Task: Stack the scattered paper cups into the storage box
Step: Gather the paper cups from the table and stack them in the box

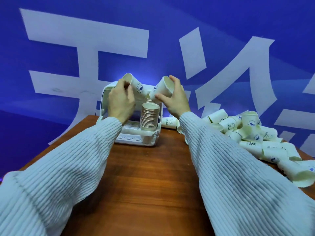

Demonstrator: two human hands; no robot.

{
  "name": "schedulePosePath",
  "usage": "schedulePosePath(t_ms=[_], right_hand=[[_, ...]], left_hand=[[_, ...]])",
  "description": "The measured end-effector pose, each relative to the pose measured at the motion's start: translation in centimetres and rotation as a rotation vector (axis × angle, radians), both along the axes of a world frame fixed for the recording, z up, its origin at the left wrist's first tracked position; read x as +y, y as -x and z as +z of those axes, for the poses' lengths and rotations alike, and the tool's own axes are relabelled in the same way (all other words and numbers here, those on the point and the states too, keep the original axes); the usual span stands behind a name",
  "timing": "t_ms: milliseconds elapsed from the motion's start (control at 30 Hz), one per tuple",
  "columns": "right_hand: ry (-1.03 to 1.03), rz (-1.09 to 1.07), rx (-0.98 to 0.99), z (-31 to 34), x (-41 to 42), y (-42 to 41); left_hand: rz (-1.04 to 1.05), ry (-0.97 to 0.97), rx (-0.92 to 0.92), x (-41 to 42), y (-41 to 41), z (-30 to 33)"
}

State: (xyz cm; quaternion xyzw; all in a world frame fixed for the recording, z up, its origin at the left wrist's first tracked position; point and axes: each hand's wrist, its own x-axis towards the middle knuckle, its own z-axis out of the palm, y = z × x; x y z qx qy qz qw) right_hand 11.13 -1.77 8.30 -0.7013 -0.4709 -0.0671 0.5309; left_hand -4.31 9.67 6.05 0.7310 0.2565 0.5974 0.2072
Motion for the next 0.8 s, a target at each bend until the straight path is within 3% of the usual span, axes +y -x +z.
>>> schedulePosePath(t_ms=[333,433,533,633,800], right_hand=[[0.688,0.103,-0.29,-2.1,3.9,-1.1],[0.583,0.057,-0.229,-4.2,4.2,-1.2],[0.446,0.039,-0.039,-5.5,4.0,-1.2],[0.356,0.069,0.132,-6.4,3.7,-1.2],[0.319,0.07,0.176,-7.3,4.1,-1.2]], left_hand=[[-0.015,0.003,-0.023,2.4,0.1,-0.6],[-0.045,-0.087,-0.019,2.2,-0.8,0.0],[-0.114,-0.2,0.06,2.1,-2.0,0.2],[-0.184,-0.291,0.275,2.3,-3.4,0.4],[-0.21,-0.329,0.703,2.6,-4.9,-1.1]])
